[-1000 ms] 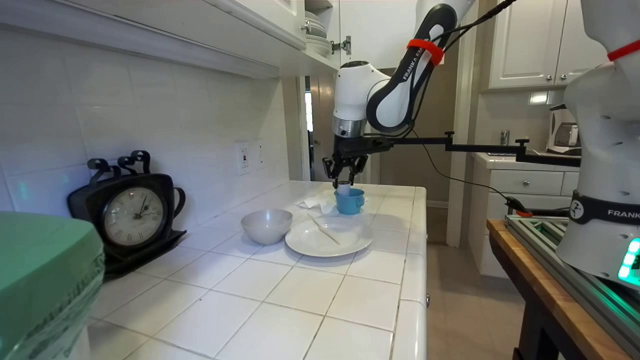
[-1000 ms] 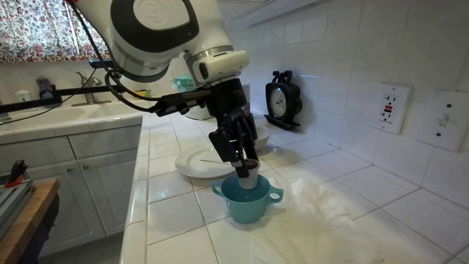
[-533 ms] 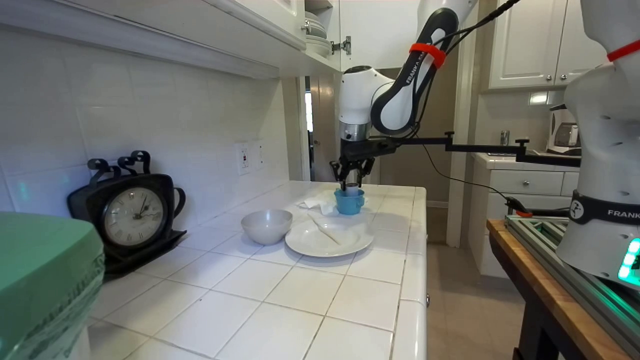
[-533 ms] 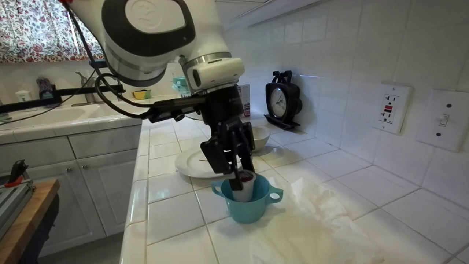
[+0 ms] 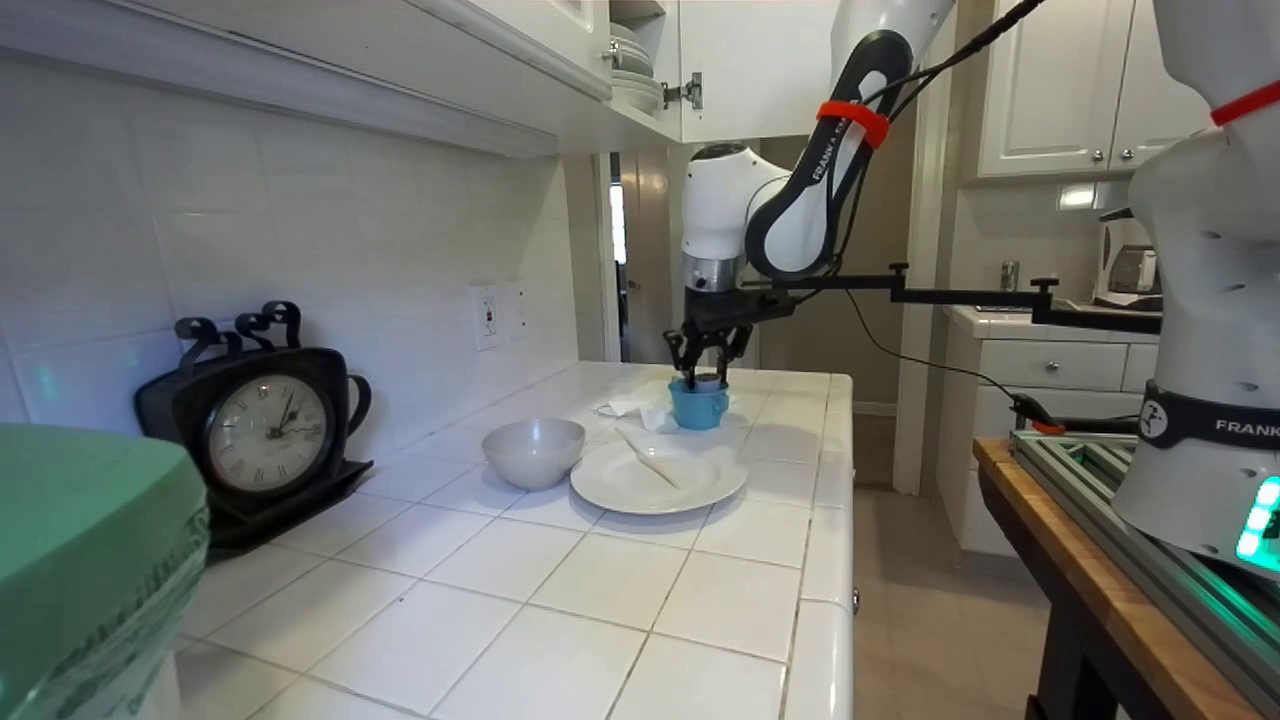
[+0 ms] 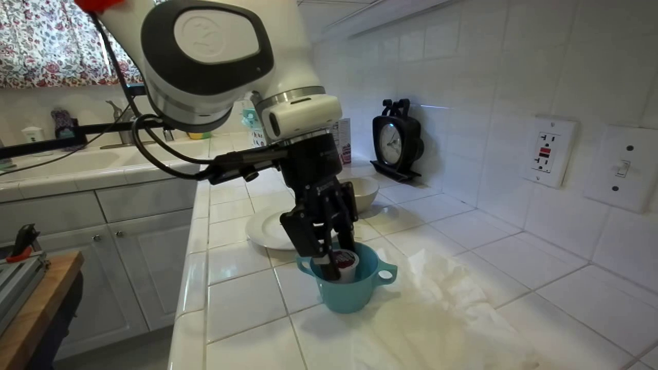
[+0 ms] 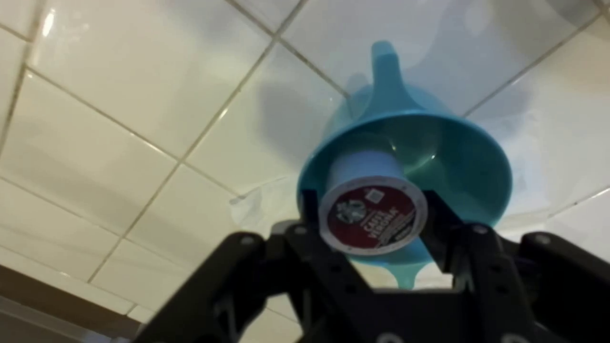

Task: Pick up the bottle and put it in the cup

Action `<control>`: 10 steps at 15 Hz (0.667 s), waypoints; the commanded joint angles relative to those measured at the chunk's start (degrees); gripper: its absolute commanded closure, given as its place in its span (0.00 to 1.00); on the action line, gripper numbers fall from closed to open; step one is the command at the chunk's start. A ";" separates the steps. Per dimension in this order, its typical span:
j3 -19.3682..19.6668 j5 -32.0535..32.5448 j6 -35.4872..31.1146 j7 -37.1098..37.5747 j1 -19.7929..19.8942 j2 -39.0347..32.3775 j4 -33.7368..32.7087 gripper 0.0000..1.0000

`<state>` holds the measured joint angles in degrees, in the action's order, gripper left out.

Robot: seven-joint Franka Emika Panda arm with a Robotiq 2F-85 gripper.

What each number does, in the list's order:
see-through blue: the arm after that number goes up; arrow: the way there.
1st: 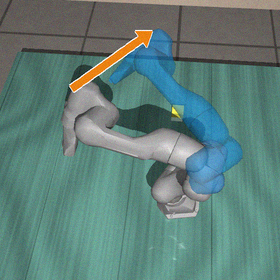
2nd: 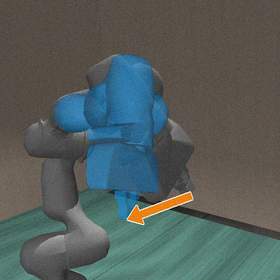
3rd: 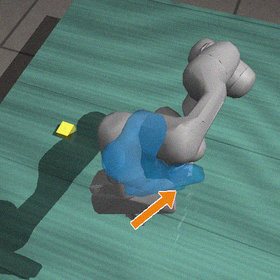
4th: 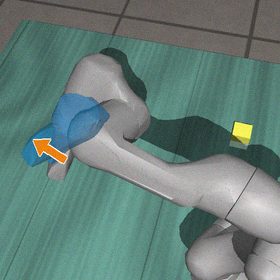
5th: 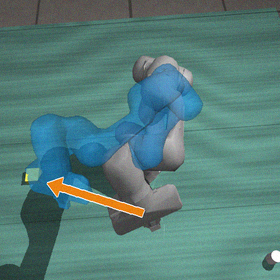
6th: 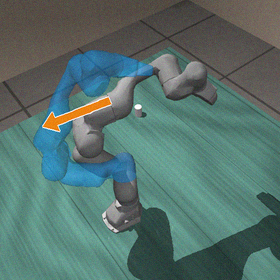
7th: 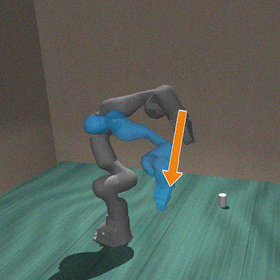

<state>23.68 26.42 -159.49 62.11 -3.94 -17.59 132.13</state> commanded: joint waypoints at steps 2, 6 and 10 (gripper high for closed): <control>0.51 0.62 -3.48 0.33 -0.11 -0.37 0.88 0.71; 0.58 0.30 -4.40 -0.63 -0.33 -0.48 1.07 0.17; 1.03 1.55 -3.14 -1.15 -1.52 1.28 1.33 0.00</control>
<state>23.72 26.42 -162.39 61.84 -4.32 -18.28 132.32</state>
